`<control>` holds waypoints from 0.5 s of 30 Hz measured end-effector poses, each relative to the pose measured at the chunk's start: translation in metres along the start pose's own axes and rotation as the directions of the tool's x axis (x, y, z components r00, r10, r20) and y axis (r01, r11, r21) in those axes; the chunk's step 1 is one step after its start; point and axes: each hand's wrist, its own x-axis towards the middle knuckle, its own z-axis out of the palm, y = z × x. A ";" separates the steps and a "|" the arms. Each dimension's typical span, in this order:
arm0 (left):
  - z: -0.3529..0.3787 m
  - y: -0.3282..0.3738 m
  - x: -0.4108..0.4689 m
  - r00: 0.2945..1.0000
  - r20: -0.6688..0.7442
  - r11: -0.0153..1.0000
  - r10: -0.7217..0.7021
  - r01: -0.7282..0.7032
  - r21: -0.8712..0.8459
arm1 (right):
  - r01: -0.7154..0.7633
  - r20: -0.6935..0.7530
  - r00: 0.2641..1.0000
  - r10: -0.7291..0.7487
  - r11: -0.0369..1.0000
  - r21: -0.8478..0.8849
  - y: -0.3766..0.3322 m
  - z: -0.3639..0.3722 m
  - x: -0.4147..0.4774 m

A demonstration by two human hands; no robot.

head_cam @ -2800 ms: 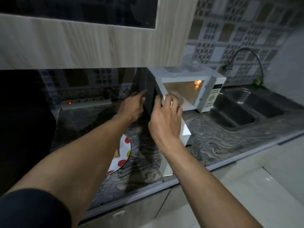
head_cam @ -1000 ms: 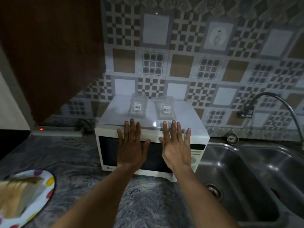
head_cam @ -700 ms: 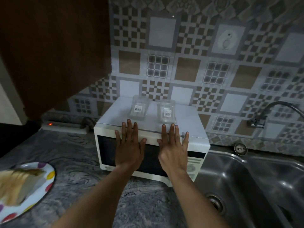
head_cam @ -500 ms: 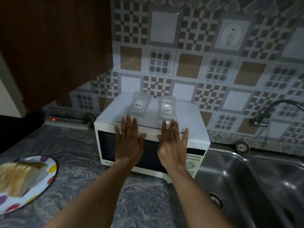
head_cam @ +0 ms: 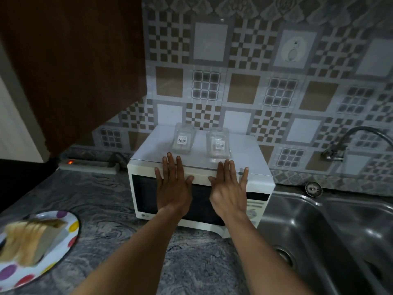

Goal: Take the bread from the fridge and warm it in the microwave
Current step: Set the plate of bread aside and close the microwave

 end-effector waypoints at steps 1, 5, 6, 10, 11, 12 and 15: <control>-0.001 0.000 0.000 1.000 0.008 1.000 -0.006 0.006 -0.002 | -0.006 0.006 1.000 0.006 1.000 -0.003 -0.001 -0.001 0.000; -0.004 0.001 -0.001 0.999 0.027 1.000 -0.017 0.018 -0.009 | -0.024 0.028 0.999 0.024 1.000 -0.002 -0.001 -0.002 -0.001; -0.004 0.001 -0.001 0.999 0.031 1.000 -0.013 0.013 -0.012 | -0.023 0.034 0.999 0.023 1.000 -0.001 -0.001 -0.003 -0.001; -0.006 0.001 -0.001 0.999 0.037 1.000 -0.012 0.013 -0.023 | -0.010 0.073 0.997 0.010 1.000 0.000 0.000 -0.004 0.001; -0.006 0.000 -0.001 0.999 0.036 1.000 -0.013 0.014 -0.028 | 0.001 0.086 0.996 -0.001 1.000 0.002 -0.001 -0.005 0.002; -0.005 0.001 -0.001 0.999 0.036 0.999 -0.009 0.010 -0.032 | 0.008 0.095 0.995 -0.008 1.000 0.003 0.000 -0.005 0.001; -0.002 0.000 -0.001 1.000 0.017 0.999 -0.008 0.008 -0.032 | 0.008 0.107 0.994 -0.008 1.000 0.005 -0.001 -0.008 0.001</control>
